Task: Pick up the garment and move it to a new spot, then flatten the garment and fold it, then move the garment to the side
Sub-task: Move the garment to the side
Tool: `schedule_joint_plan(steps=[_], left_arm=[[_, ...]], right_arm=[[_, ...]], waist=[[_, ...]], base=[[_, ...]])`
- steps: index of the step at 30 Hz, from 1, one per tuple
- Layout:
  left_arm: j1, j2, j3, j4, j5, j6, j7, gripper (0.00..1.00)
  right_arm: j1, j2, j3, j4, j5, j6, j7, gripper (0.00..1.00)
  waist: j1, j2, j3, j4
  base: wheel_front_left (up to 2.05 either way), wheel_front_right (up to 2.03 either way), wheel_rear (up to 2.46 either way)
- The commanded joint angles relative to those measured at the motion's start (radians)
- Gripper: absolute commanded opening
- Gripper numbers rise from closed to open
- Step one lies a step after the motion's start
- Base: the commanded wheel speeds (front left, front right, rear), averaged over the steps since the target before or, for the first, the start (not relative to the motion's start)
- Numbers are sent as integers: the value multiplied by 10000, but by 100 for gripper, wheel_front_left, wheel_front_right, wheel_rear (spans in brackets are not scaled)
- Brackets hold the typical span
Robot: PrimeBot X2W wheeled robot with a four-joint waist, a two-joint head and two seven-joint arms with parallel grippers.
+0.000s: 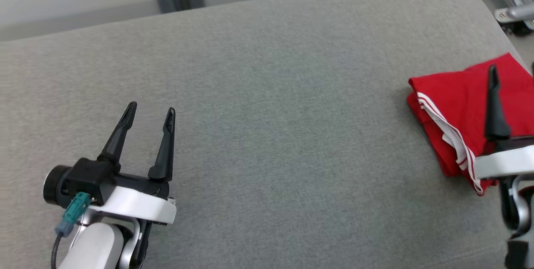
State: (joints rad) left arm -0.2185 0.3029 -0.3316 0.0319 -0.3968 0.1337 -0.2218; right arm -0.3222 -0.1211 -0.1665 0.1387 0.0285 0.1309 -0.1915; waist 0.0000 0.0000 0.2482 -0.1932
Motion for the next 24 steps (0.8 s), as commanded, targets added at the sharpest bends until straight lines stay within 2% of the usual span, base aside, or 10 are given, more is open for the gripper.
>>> schedule_joint_plan(steps=[1, 9, 18, 24], left_arm=[[134, 13, 59, 11, -27, 104, -70, 100], [625, -43, 168, -120, -70, 442, -135, 100], [1364, 84, 427, -296, -170, 901, -84, 100], [1898, 117, 377, -292, -311, 983, 60, 100]], right_arm=[[234, 58, 185, -329, 51, -6, 64, 100], [1269, 501, 1120, -1435, 324, -6, 624, 100], [2165, 665, 1411, -1100, 620, -4, 946, 100], [2883, 681, 1489, -773, 1025, -6, 975, 100]], waist=[[0, 0, -423, 437], [0, 0, -1193, 1489], [0, 0, -1759, 2246], [0, 0, -2240, 2459]], base=[[0, 0, 0], [0, 0, 0], [0, 0, 0], [0, 0, 0]])
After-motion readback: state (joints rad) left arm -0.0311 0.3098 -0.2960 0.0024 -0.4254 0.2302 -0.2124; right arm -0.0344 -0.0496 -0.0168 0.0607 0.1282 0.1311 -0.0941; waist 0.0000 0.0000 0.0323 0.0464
